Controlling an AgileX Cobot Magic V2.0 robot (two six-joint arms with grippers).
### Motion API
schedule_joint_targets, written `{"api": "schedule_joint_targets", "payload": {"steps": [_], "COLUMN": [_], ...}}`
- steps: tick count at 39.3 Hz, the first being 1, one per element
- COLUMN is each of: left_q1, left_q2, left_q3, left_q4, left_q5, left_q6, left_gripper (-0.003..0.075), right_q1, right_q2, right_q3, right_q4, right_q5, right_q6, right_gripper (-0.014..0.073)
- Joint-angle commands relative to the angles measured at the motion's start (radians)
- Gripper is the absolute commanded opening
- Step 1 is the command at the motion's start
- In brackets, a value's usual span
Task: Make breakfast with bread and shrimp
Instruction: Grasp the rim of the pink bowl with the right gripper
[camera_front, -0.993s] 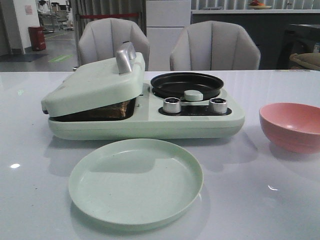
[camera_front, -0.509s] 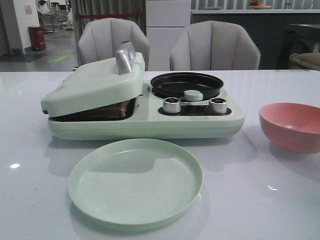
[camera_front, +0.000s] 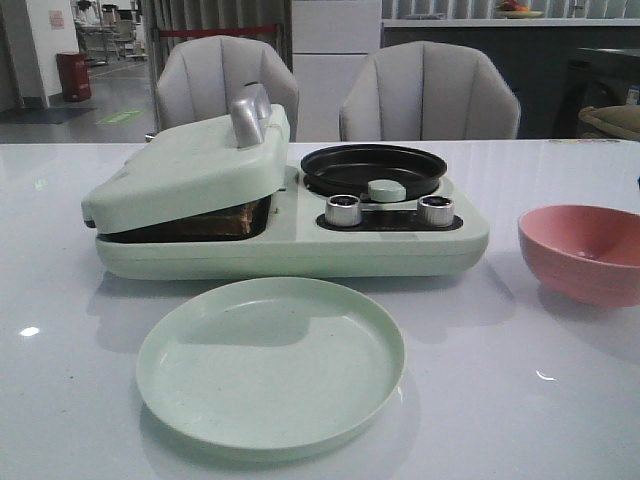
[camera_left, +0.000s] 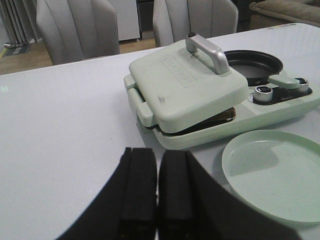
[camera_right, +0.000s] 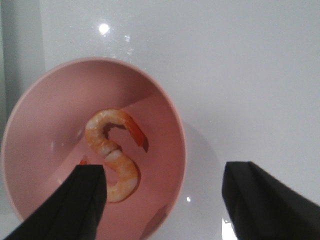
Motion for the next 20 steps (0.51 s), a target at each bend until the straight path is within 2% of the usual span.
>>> {"api": "schedule_joint_targets", "payload": {"steps": [1,10,13,20], "left_q1": [-0.005,-0.005,-0.005,-0.005], "left_q2": [0.011,0.011,0.011,0.011], "left_q3": [-0.025,-0.025,-0.025,-0.025], "left_q4": [-0.006,-0.006,-0.006,-0.006], "left_q5": [-0.072,-0.072,-0.072,-0.072], "left_q6": [-0.005,-0.005,-0.005,-0.005], "left_gripper": [0.0114,0.0114,0.0114,0.0114], "right_q1": [-0.006,-0.006,-0.006,-0.006], "right_q2": [0.026,0.145,0.171,0.209], "right_q3": [-0.069,-0.141,-0.155,-0.183], "right_q4": [0.012,0.012,0.012,0.014], "right_q5": [-0.018,-0.008,-0.008,0.012], "right_q6": [-0.03,-0.03,-0.03,-0.03], "right_gripper": [0.0582,0.0572,0.0501,0.0239]}}
